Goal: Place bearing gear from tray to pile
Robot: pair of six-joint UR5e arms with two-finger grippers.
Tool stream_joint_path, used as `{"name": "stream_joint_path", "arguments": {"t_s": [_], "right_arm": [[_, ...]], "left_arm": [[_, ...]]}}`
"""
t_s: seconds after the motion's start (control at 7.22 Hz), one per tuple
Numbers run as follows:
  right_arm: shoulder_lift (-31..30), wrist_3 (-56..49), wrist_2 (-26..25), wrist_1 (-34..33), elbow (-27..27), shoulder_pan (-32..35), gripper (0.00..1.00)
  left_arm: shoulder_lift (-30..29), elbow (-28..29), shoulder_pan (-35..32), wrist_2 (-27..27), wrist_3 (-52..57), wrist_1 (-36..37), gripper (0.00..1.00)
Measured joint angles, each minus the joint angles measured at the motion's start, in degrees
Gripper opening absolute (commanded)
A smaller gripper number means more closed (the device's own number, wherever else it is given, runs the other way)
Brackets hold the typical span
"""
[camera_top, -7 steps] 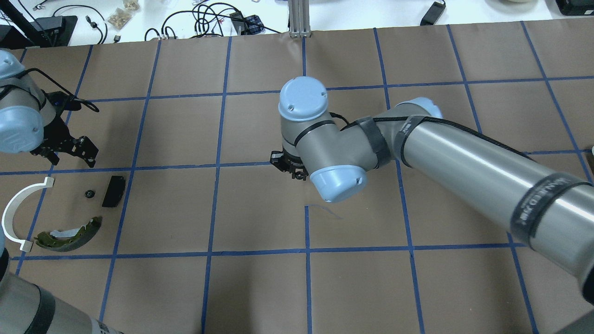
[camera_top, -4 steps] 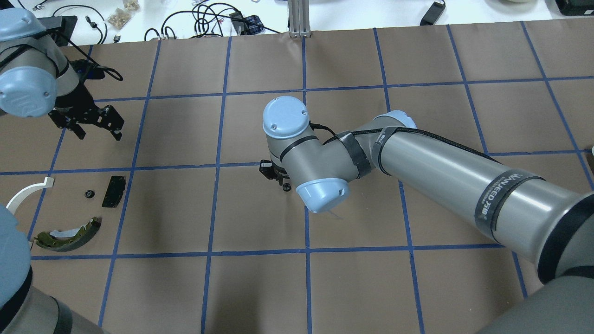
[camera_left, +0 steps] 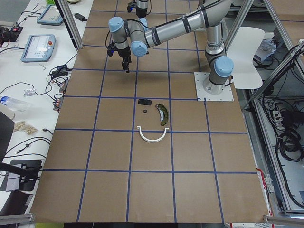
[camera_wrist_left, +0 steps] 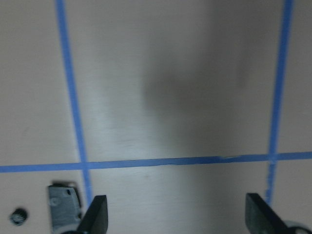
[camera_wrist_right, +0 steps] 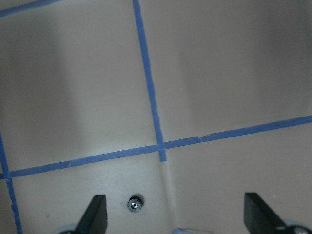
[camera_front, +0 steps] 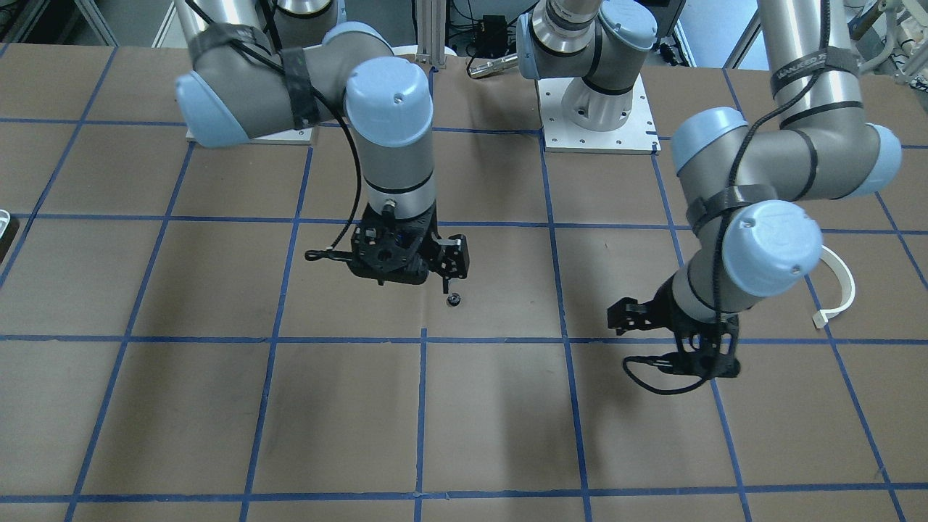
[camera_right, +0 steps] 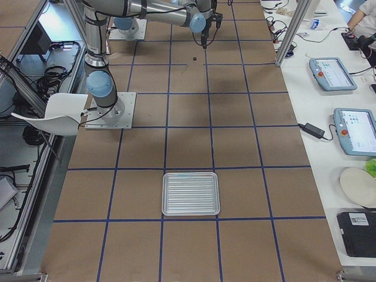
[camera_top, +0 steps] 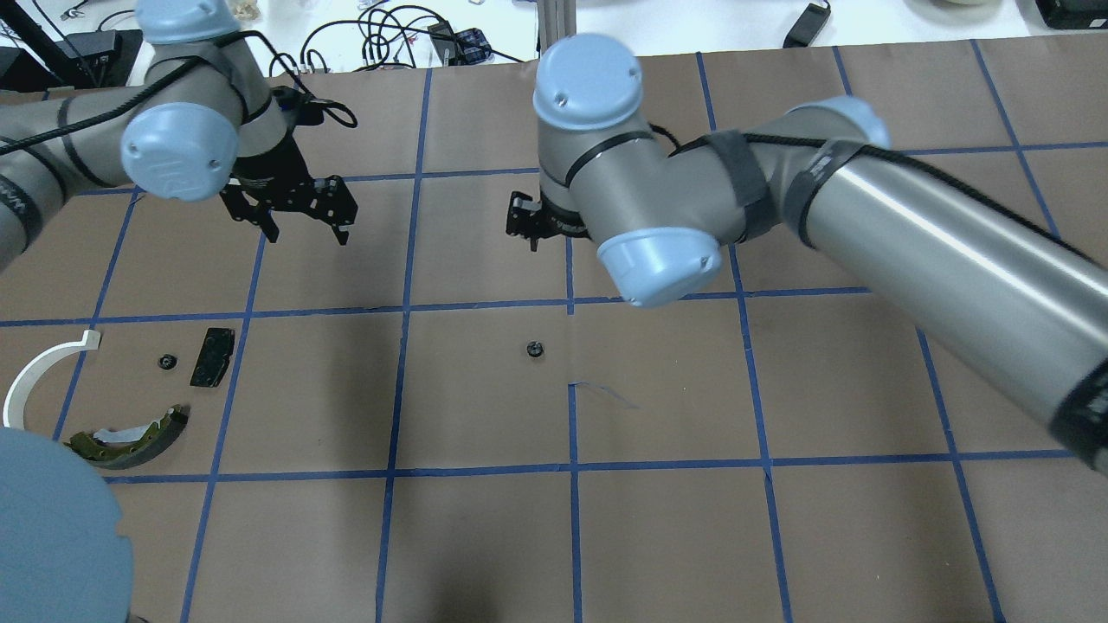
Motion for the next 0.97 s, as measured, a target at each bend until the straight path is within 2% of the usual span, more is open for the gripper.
{"name": "stream_joint_path", "arguments": {"t_s": [0.28,0.55,0.69,0.97], "right_arm": [[-7.67,-8.86,-0.02,15.33,-4.17,-6.89,1.0],[-14.68,-18.92,-0.29,25.94,-5.04,-12.48,1.0],[-16.79,-22.55,-0.32,27.82,-5.1,-14.06,1.0],[-18.36,-25.23,-0.33,27.05,-5.19,-15.0,1.0]], "left_arm": [[-0.54,-0.62,-4.79,-2.76,-3.66,0.28,1.0],[-1.05,-1.62,-9.18,-5.29,-10.96,1.0,1.0],[-1.48,-2.23,-12.12,-5.56,-14.11,3.0,1.0],[-2.65,-5.21,-16.8,-5.68,-19.78,10.94,1.0]]}}
